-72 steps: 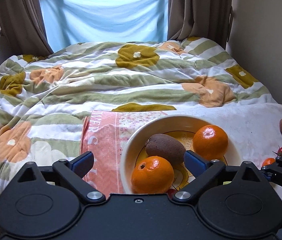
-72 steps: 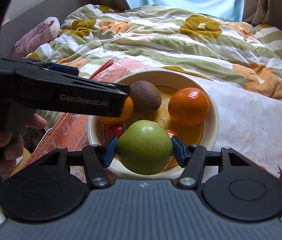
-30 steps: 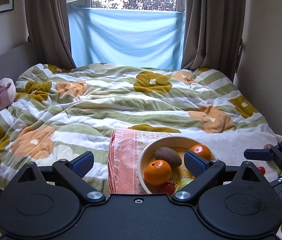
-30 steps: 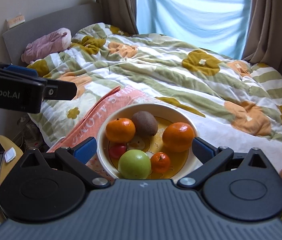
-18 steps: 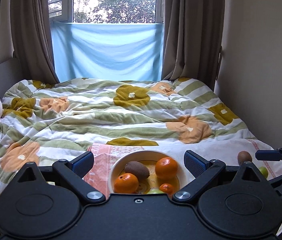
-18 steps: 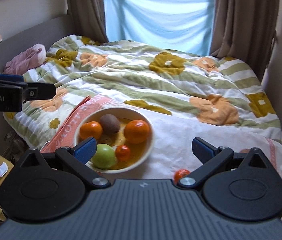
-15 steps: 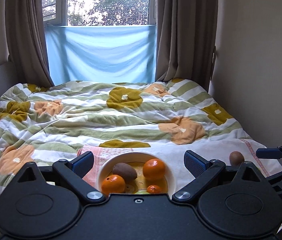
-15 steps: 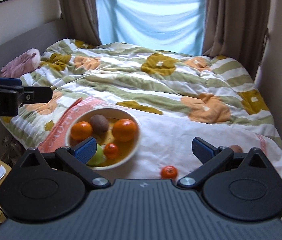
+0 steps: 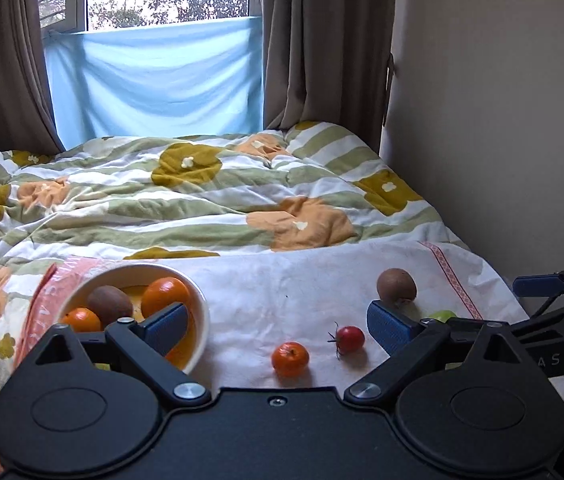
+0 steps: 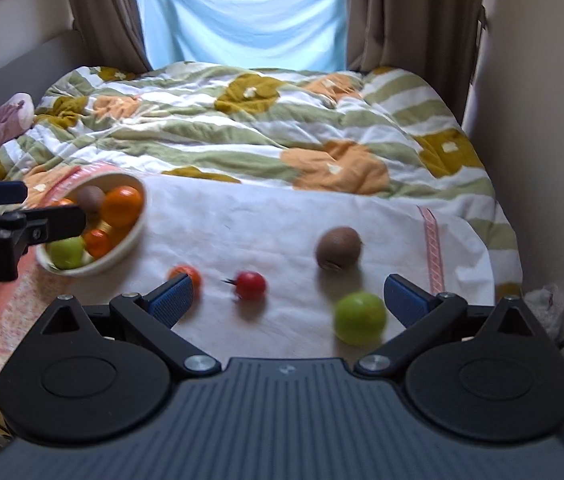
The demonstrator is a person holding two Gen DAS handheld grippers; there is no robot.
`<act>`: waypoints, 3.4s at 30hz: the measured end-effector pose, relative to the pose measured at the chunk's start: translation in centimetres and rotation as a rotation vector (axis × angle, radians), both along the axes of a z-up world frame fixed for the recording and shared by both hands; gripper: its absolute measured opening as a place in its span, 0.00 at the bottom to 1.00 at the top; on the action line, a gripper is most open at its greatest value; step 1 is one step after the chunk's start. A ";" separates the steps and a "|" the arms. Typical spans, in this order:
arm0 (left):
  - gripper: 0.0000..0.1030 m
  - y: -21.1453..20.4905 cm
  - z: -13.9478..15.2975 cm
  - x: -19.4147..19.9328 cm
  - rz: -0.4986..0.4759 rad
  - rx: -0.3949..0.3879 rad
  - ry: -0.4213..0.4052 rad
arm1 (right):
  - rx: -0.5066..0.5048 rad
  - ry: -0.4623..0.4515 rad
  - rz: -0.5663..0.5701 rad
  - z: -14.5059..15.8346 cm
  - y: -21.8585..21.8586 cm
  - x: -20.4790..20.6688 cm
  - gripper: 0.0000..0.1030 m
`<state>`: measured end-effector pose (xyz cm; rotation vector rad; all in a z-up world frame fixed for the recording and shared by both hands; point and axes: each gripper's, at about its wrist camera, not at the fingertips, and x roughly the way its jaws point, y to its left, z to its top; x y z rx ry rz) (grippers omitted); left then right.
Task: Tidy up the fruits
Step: 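Pull both grippers back toward the remaining fruits on the cloth, then grasp a tangerine with the left gripper while the right grasps another green apple, then carry the tangerine and green apple with both grippers over the bowl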
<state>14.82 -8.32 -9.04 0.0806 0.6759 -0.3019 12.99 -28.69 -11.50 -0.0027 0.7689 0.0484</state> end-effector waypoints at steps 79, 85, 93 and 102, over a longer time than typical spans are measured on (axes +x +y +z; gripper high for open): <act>0.42 -2.3 -5.7 1.8 0.151 0.128 0.038 | 0.075 0.049 0.069 -7.0 -2.1 4.1 0.67; 0.42 0.7 -2.1 1.0 0.228 0.107 -0.012 | 0.104 0.007 0.152 -3.5 1.1 4.3 0.67; 0.42 6.2 1.1 2.1 0.275 0.098 -0.038 | 0.130 -0.037 0.221 0.3 7.1 5.8 0.67; 0.43 12.3 1.3 6.1 0.244 0.108 0.009 | 0.159 -0.026 0.233 1.9 14.6 8.8 0.67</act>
